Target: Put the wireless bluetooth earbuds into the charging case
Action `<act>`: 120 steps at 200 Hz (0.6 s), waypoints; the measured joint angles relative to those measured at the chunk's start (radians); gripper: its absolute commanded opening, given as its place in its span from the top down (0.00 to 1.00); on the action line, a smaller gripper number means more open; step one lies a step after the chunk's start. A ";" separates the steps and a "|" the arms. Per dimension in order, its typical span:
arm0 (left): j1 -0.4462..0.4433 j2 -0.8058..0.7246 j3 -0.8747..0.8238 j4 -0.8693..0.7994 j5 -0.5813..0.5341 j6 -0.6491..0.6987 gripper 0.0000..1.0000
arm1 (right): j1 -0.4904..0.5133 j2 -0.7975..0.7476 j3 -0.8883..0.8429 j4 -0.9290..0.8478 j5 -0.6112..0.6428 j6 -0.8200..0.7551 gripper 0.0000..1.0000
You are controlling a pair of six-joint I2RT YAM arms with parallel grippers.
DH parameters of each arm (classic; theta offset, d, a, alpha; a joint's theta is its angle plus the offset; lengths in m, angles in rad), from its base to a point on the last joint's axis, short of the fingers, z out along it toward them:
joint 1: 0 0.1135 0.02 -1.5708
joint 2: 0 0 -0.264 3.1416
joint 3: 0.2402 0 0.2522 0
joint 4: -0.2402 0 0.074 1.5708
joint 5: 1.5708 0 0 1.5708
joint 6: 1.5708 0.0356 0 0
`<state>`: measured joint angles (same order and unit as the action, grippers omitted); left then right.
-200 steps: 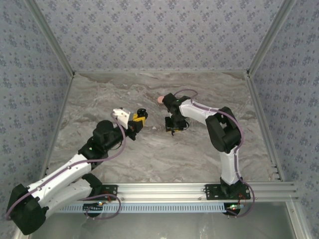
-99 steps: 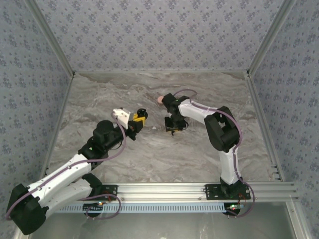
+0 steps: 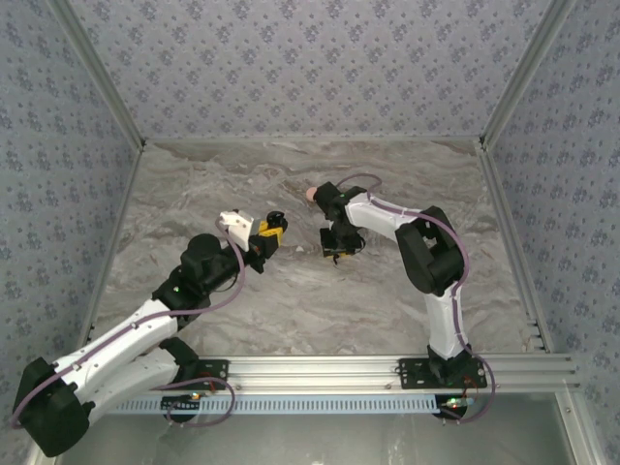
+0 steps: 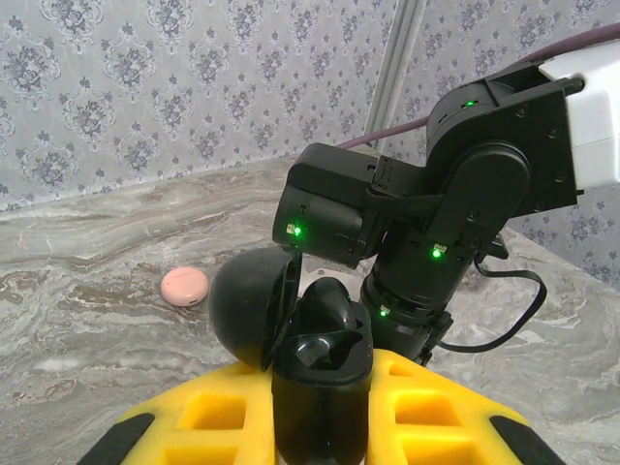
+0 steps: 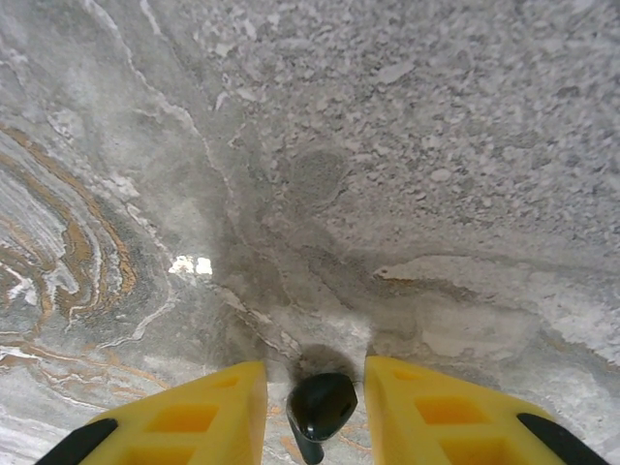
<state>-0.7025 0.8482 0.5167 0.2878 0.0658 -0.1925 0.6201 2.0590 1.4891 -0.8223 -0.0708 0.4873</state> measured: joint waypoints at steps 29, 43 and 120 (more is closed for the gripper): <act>0.000 0.000 0.000 0.000 0.000 0.000 0.81 | 0.005 0.005 0.007 -0.008 0.012 0.000 0.68; 0.000 0.000 0.000 0.000 0.000 -0.001 0.81 | 0.007 0.006 0.009 -0.012 0.017 0.000 0.70; 0.000 0.000 0.000 0.000 0.000 -0.003 0.81 | 0.016 0.011 0.018 -0.021 0.034 -0.001 0.67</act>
<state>-0.7025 0.8482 0.5167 0.2878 0.0658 -0.1955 0.6357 2.0701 1.5066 -0.8436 -0.0368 0.4866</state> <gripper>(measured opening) 0.189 0.320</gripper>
